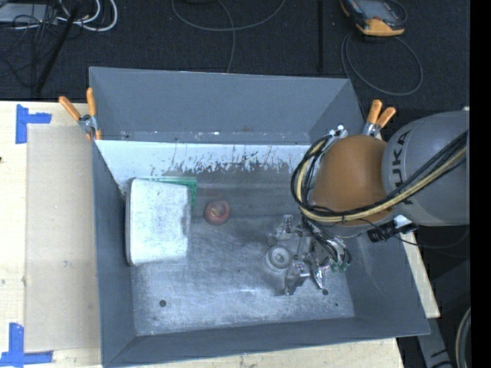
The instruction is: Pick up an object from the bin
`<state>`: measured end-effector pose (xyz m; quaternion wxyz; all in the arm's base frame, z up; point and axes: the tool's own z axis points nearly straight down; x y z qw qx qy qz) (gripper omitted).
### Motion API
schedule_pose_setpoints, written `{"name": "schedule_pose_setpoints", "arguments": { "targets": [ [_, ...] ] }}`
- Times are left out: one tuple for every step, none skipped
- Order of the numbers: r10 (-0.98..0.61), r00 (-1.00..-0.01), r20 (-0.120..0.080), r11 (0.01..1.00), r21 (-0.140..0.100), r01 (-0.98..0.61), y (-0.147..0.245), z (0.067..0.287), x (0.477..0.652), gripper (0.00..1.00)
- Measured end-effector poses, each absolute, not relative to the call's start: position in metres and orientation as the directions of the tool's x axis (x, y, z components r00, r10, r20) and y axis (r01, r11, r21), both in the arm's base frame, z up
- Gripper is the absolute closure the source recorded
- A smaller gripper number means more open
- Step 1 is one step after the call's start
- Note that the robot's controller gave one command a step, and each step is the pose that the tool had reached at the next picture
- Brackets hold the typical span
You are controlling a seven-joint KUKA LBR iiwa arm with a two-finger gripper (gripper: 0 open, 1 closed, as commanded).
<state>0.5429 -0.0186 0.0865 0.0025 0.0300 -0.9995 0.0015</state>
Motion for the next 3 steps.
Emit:
{"name": "schedule_pose_setpoints", "arguments": {
  "targets": [
    [0.244, -0.97, 0.003, 0.97, 0.002, 0.244, -0.032, 0.072, 0.57, 0.0],
    [0.245, -0.97, 0.003, 0.97, 0.003, 0.245, -0.032, 0.074, 0.571, 1.0],
    [0.224, -0.975, -0.007, 0.975, 0.002, 0.224, -0.033, 0.201, 0.571, 1.0]
  ]
}}
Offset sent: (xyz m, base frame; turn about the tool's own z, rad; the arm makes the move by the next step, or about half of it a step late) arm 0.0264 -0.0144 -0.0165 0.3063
